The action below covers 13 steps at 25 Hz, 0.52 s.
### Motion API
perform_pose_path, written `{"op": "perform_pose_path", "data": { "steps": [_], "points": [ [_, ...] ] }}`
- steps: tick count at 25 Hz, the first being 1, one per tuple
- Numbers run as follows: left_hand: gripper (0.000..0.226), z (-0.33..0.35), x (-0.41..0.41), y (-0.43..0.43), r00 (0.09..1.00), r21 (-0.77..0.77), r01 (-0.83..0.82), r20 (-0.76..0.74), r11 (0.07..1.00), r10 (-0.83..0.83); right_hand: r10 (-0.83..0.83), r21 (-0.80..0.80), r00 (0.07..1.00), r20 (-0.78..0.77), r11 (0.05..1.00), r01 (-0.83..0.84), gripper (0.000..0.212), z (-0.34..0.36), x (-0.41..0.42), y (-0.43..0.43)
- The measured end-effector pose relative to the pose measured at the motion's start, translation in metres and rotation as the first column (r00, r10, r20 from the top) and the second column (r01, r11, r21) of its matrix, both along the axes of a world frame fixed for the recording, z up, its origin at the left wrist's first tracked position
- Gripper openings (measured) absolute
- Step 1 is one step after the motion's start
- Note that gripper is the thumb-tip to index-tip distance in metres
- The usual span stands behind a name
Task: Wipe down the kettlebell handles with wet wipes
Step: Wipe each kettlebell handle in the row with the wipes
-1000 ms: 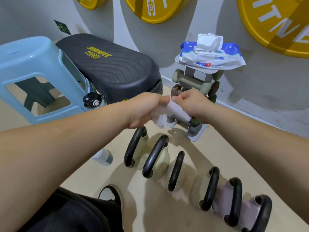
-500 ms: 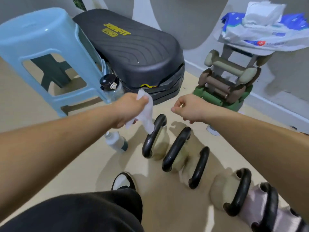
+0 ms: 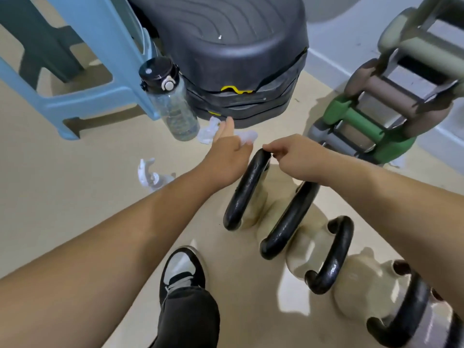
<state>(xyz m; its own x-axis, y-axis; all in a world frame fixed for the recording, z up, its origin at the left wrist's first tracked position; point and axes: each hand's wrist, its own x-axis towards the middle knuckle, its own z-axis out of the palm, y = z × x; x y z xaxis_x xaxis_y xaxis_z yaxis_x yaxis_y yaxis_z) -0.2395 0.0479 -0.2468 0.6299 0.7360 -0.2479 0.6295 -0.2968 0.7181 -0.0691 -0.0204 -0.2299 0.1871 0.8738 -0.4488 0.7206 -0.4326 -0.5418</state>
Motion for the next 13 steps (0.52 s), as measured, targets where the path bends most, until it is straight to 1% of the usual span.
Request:
{"op": "perform_pose_path", "data": {
  "steps": [2,4,5,6,8,9,10,12,13],
  "points": [
    [0.036,-0.003,0.009,0.001,1.000,-0.045,-0.017,0.004,0.999,0.018,-0.026,-0.007,0.999,-0.043,1.000,0.026,0.063,0.001,0.003,-0.002],
    [0.036,-0.005,0.015,-0.006,0.999,-0.107,-0.031,0.029,0.994,0.035,-0.021,-0.004,0.997,-0.071,1.000,0.020,0.064,0.002,0.004,-0.005],
    [0.036,-0.012,0.014,-0.013,0.999,-0.105,0.018,0.051,0.994,-0.013,-0.005,-0.006,0.997,-0.075,1.000,0.005,0.061,0.003,0.004,-0.006],
    [0.040,-0.017,0.011,-0.023,0.992,-0.064,0.098,0.084,0.993,-0.093,0.007,-0.026,0.997,-0.073,1.000,-0.009,0.058,0.007,0.003,-0.007],
    [0.061,-0.028,-0.002,-0.045,0.966,0.098,0.252,0.029,0.963,-0.256,0.009,-0.052,0.996,-0.089,0.999,-0.013,0.064,0.011,0.001,-0.006],
    [0.070,-0.033,-0.012,-0.055,0.962,0.153,0.273,-0.043,0.950,-0.270,-0.001,-0.064,0.996,-0.087,0.998,-0.005,0.069,0.010,0.001,-0.005],
    [0.073,-0.034,-0.023,-0.068,0.960,0.185,0.276,-0.095,0.943,-0.262,-0.007,-0.080,0.997,-0.081,0.997,0.000,0.070,0.010,0.000,-0.005],
    [0.073,-0.034,-0.047,-0.093,0.953,0.279,0.292,-0.163,0.915,-0.255,0.005,-0.098,0.996,-0.091,0.995,-0.014,0.070,0.010,-0.002,-0.006],
    [0.072,-0.033,-0.056,-0.104,0.939,0.338,0.327,-0.219,0.883,-0.264,0.011,-0.103,0.995,-0.096,0.994,-0.021,0.070,0.009,-0.001,-0.006]
  ]
}}
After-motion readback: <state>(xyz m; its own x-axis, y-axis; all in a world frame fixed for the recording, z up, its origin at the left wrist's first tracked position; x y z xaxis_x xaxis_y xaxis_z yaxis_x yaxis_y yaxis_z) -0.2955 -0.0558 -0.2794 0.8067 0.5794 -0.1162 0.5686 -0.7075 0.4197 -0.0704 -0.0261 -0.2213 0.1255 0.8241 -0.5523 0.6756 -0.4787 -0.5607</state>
